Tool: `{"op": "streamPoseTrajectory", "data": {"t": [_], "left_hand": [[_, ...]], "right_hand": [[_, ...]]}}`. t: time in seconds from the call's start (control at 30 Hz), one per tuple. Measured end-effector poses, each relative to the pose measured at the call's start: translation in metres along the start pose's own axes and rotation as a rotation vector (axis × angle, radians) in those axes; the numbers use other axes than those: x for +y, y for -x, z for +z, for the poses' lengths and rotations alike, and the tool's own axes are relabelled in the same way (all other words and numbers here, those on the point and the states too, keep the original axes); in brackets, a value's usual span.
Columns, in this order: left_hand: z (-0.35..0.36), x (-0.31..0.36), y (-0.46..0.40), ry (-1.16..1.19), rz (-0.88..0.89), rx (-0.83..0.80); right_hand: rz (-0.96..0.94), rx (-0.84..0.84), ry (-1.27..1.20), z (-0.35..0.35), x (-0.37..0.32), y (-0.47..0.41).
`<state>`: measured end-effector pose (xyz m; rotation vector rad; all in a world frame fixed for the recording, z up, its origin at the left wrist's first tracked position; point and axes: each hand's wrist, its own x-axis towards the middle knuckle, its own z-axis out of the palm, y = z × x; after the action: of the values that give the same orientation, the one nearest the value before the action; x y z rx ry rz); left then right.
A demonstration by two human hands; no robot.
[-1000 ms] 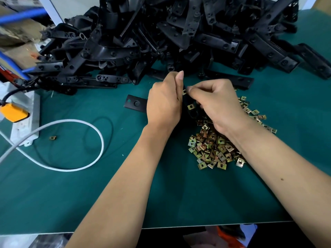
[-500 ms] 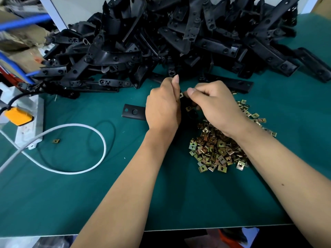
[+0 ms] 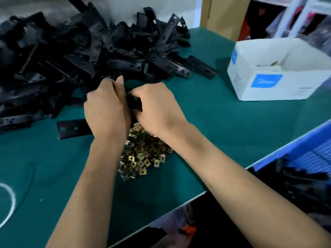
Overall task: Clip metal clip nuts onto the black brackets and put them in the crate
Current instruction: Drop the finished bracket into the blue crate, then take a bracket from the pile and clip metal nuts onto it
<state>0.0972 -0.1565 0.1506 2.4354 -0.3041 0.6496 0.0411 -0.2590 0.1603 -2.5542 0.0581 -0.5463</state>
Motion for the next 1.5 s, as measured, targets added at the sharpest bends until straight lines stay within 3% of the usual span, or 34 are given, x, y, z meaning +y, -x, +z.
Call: {"op": "streamPoseTrajectory", "data": {"t": [0.17,0.3,0.5,0.6,0.7,0.8,0.87,0.93,1.13,1.37,1.5], "left_hand": [[0.031,0.095,0.015,0.003,0.182,-0.099],[0.057,0.178,0.052,0.083,0.399,-0.269],[0.083,0.284,0.152,0.256,0.665,-0.46],[0.105,0.314,0.212,0.332,0.748,-0.714],[0.132,0.318,0.262,0.316,0.895,-0.948],[0.159,0.299,0.289,0.288,0.917,-1.074],[0.176,0.284,0.299,0.245,0.925,-1.127],[0.187,0.272,0.303,0.206,0.924,-1.164],[0.191,0.271,0.293,0.315,0.819,-1.119],[0.151,0.305,0.224,0.7,0.632,-0.749],[0.123,0.29,0.164,0.801,0.494,-0.581]], "right_hand": [[0.193,0.221,0.046,-0.063,0.059,0.038],[0.339,0.255,0.061,-0.115,0.12,0.089],[0.512,0.348,-0.254,-0.189,0.207,0.211],[0.655,0.376,-0.333,-0.208,0.245,0.269],[0.846,0.202,-0.122,-0.217,0.286,0.323],[1.057,-0.069,0.089,-0.216,0.325,0.37],[1.191,-0.239,0.107,-0.209,0.345,0.394],[1.284,-0.294,0.076,-0.203,0.359,0.408],[1.25,-0.111,0.131,-0.216,0.365,0.38],[1.029,-0.002,0.153,-0.23,0.317,0.28],[0.857,-0.005,0.082,-0.228,0.263,0.212]]}}
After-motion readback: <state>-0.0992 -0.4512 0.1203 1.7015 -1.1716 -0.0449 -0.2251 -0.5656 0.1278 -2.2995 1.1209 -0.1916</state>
